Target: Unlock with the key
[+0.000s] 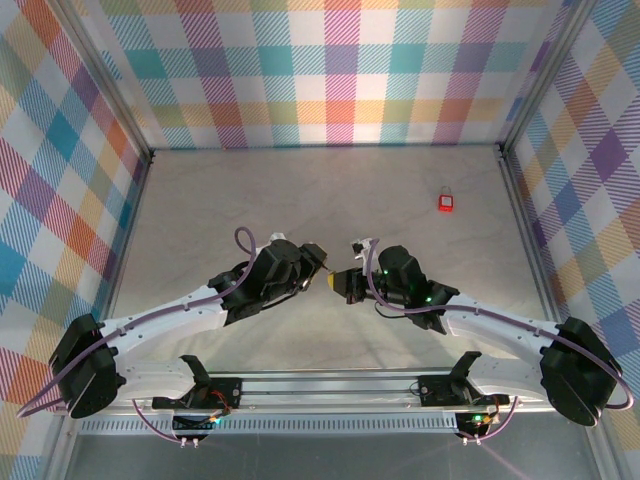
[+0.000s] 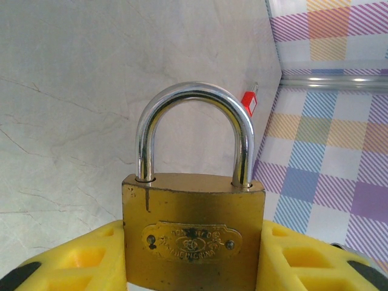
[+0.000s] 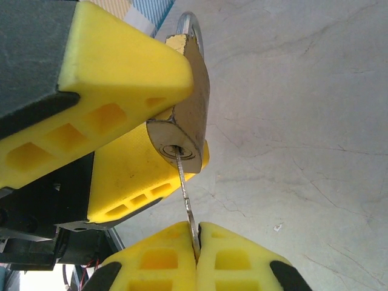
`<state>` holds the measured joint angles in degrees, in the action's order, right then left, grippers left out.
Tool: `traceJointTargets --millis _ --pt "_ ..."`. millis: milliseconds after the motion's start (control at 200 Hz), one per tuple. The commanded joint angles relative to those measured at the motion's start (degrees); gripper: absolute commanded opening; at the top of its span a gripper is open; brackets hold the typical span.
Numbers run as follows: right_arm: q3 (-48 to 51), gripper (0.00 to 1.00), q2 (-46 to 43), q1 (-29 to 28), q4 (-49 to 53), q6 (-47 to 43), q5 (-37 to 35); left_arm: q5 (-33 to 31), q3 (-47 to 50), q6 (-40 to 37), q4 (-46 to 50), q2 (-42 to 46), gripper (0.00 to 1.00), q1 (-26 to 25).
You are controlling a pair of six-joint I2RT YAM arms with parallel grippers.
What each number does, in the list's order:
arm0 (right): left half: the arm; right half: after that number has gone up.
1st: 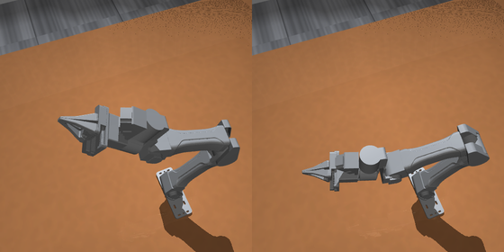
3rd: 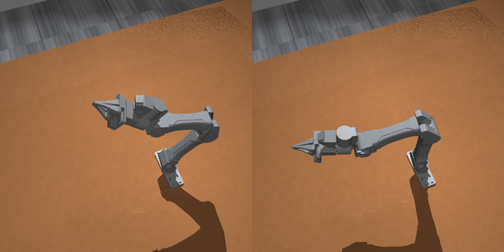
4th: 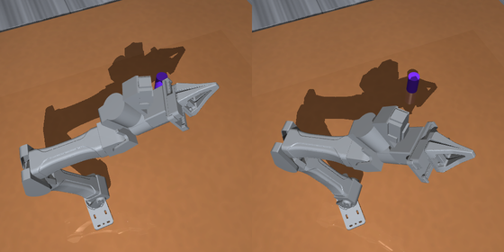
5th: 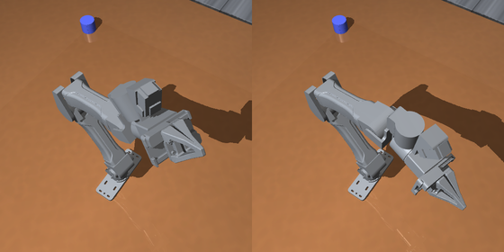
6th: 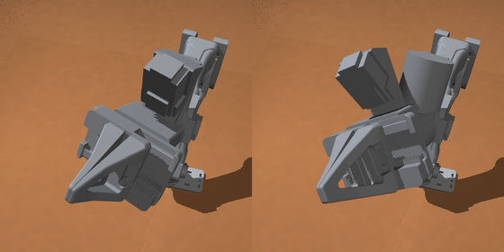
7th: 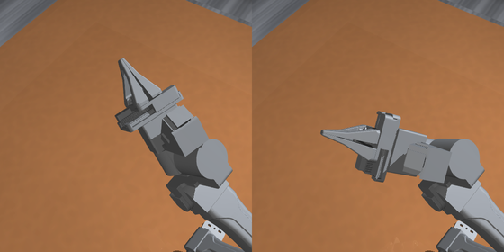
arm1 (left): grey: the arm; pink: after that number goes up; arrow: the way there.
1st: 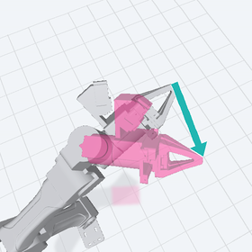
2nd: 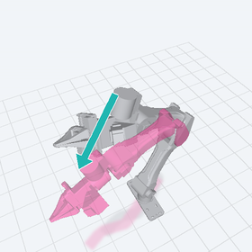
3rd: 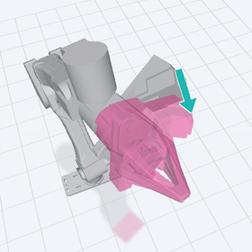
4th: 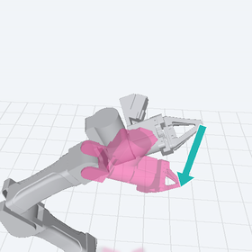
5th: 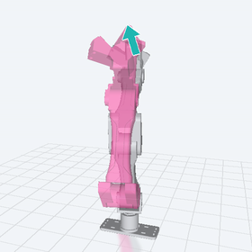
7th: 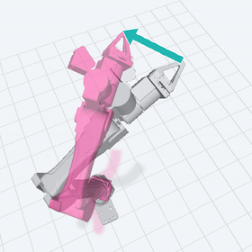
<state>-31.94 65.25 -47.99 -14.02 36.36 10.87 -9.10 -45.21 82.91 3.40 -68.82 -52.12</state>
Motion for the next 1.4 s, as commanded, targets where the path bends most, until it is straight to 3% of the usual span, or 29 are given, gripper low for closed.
traceJointTargets --millis 0,295,590,770,1045,1395 --pt "-1.27 0.0 0.48 -0.18 -1.51 -0.92 -1.29 0.01 -0.49 -0.22 -3.52 0.08 0.0 -1.22" --pt "-2.13 0.0 1.44 -0.18 0.07 -0.72 -2.84 -0.88 -1.06 -0.51 -3.16 -0.61 0.0 -2.39" --pt "-1.56 0.0 3.65 -1.5 -3.92 3.33 -7.17 -7.56 -3.82 -0.5 -0.74 -3.51 0.0 -6.35" --pt "-2.03 0.0 6.93 -3.34 -6.28 4.06 -10.46 -6.7 -4.21 0.56 -4.08 -6.17 0.0 -7.21" --pt "-1.76 0.0 5.22 -2.92 -3.85 0.73 -12.41 -5.1 -4.58 -1.81 -1.1 -5.53 0.0 -7.36" --pt "1.92 0.0 -0.42 2.87 -7.4 4.25 -6.14 -5.22 -4.62 -5.81 3.5 -7.67 0.0 -8.43"
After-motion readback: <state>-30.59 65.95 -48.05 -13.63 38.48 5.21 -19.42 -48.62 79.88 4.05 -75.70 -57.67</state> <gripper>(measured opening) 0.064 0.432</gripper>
